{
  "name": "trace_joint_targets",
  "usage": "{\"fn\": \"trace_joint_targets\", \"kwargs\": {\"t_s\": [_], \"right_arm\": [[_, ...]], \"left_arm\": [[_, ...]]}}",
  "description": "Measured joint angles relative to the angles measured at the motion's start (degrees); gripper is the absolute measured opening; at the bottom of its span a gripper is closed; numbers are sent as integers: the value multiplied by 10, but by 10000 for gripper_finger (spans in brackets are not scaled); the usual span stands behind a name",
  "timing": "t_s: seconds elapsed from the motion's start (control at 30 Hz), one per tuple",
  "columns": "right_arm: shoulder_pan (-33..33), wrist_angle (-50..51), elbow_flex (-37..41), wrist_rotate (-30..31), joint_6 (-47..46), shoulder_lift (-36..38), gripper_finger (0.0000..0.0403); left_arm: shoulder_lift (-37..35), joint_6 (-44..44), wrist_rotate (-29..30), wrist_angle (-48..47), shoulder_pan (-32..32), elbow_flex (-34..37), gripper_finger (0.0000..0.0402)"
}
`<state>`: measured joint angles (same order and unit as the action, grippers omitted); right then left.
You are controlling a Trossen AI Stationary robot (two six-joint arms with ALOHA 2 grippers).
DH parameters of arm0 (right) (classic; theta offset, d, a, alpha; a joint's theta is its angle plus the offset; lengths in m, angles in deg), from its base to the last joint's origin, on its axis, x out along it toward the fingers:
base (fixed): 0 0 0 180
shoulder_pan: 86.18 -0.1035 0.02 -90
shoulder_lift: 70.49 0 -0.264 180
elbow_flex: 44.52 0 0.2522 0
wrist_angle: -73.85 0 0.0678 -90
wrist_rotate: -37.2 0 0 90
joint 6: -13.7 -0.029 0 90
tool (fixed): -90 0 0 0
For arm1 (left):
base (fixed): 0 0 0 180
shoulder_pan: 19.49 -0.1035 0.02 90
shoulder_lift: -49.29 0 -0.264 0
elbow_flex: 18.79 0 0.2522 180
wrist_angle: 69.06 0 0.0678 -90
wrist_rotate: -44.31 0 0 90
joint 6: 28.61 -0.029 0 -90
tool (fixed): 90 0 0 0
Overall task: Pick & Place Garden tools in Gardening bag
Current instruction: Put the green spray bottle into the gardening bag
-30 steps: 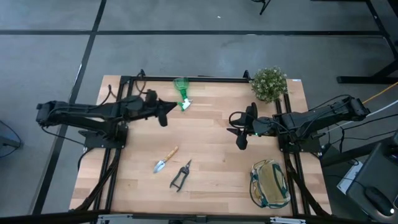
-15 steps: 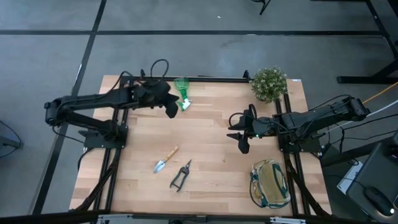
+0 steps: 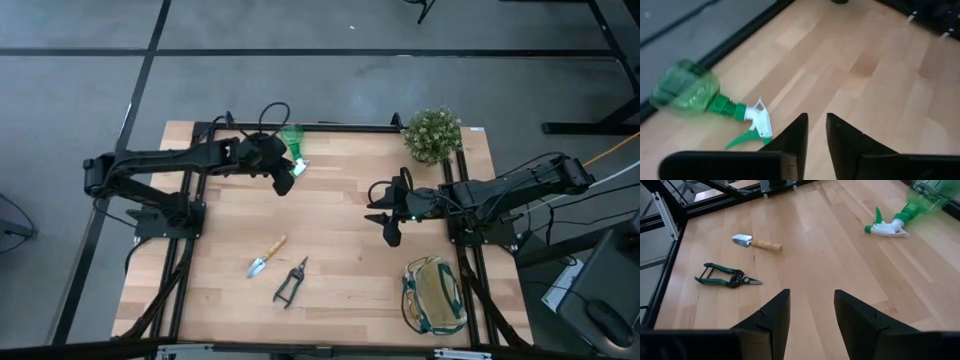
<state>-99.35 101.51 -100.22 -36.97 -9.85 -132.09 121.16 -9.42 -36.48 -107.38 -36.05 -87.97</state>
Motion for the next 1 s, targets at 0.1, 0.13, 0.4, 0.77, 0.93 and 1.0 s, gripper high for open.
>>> {"fn": "trace_joint_targets", "kwargs": {"t_s": [0.1,0.13,0.4,0.77,0.93,1.0], "right_arm": [[0,0,0,0,0,0,156],[0,0,0,0,0,0,156],[0,0,0,17,0,0,156],[0,0,0,17,0,0,156],[0,0,0,17,0,0,156],[0,0,0,17,0,0,156]], "left_arm": [[21,23,-3,-14,-12,0,94],[30,25,-4,-16,-16,0,100],[98,-106,-53,-15,-52,0,135],[154,-351,-29,-10,-82,0,135],[185,-395,-29,-10,-101,0,138],[198,-413,-29,-8,-109,0,139]]}}
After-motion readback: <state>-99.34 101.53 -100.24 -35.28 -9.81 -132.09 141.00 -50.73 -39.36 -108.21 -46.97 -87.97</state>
